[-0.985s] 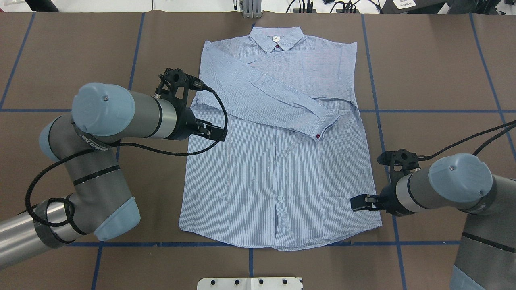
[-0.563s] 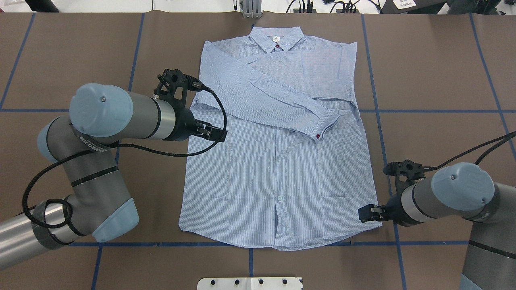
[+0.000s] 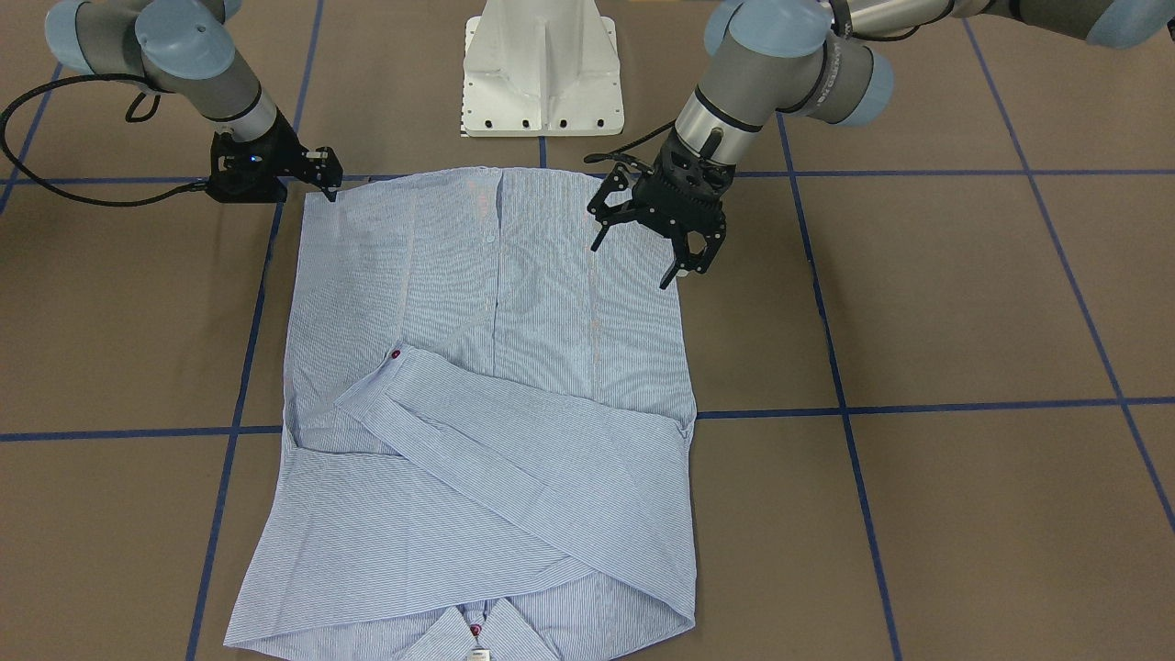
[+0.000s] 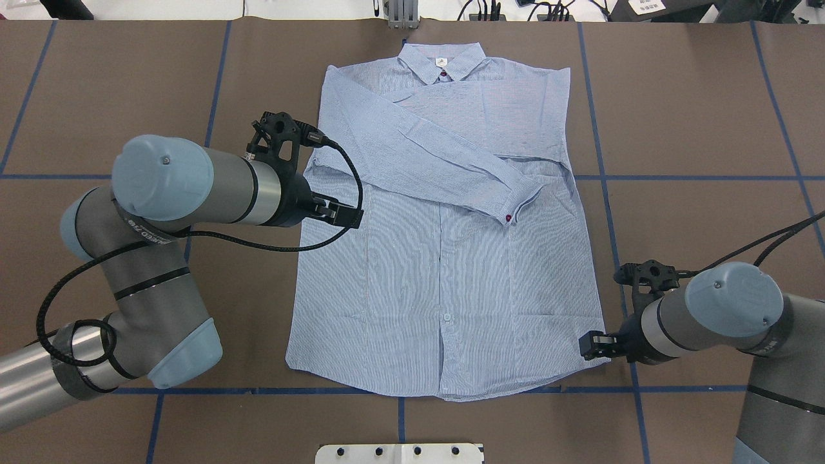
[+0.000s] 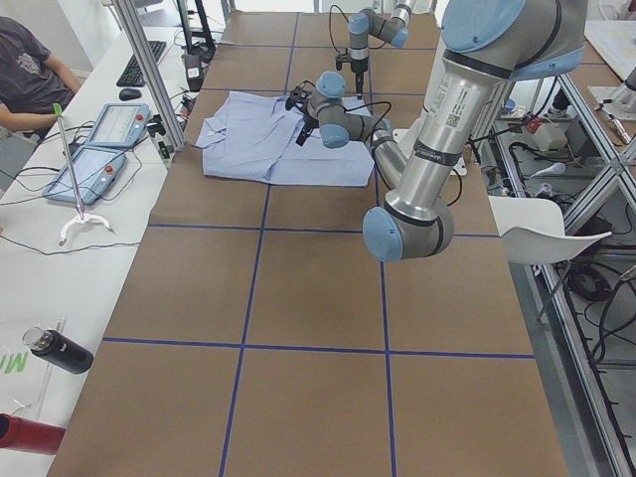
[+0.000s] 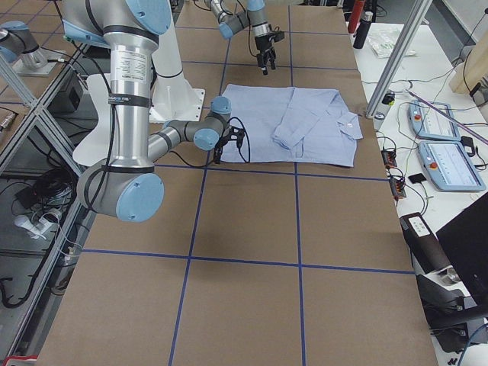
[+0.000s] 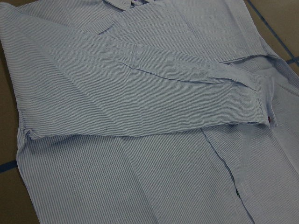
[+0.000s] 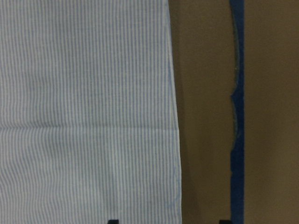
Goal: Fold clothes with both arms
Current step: 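Move the left gripper to the shirt side while the right gripper reaches the hem corner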
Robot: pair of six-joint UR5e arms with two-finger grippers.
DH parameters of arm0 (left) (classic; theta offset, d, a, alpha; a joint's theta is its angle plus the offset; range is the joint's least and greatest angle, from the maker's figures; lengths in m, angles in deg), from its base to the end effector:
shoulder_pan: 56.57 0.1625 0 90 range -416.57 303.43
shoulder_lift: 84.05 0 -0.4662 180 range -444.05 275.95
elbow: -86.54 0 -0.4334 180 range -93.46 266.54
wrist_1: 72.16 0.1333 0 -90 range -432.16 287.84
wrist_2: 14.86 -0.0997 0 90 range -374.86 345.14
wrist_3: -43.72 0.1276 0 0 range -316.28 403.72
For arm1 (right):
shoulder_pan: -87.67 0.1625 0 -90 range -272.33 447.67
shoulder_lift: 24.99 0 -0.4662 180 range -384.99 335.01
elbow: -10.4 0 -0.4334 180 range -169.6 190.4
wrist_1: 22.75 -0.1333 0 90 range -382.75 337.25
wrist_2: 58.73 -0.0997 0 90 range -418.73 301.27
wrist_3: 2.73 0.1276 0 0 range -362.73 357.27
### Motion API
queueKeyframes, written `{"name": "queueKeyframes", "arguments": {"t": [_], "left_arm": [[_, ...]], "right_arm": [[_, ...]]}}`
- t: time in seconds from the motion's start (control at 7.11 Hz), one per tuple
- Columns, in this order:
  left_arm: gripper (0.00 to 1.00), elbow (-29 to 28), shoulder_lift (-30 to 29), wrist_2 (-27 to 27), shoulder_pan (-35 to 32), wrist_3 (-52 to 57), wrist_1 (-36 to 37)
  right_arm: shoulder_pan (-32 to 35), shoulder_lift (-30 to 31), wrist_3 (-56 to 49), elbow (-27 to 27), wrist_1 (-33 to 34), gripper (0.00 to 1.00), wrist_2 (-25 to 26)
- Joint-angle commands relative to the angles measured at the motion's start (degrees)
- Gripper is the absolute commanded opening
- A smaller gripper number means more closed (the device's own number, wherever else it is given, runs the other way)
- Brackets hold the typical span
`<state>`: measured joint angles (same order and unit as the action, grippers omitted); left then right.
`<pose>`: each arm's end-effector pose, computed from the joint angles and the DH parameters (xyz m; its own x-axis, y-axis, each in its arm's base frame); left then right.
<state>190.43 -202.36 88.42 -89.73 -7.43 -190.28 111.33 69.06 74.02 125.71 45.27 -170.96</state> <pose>0.5230 -0.4659 0.2298 0.4399 0.4418 -0.7818 0.0967 0.8422 0.5304 -0.4463 -0.2884 0.4881 0.6802 0.0664 0.7300 0.0224 0.9935 -0.1113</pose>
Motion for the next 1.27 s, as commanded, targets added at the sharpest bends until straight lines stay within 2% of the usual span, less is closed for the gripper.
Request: {"name": "queueKeyframes", "arguments": {"t": [0.0,0.42,0.7,0.98,1.13], "left_arm": [[0.99,0.08,0.01,-0.01,-0.07,0.0,0.0],[0.99,0.08,0.01,-0.01,-0.07,0.0,0.0],[0.99,0.08,0.27,-0.01,-0.07,0.09,0.0],[0.99,-0.01,0.36,-0.01,-0.07,0.09,0.0],[0.99,0.08,0.54,-0.01,-0.07,0.09,0.0]], "right_arm": [[-0.11,-0.01,0.07,-0.53,0.0,0.7,-0.27],[-0.46,-0.1,0.07,-0.8,0.0,0.57,-1.59],[-0.46,-0.27,0.07,-0.88,0.0,0.33,-1.68],[-0.46,-0.54,0.07,-0.79,-0.08,0.21,-1.68],[-0.46,-0.62,0.07,-0.79,-0.08,0.0,-1.59]]}}
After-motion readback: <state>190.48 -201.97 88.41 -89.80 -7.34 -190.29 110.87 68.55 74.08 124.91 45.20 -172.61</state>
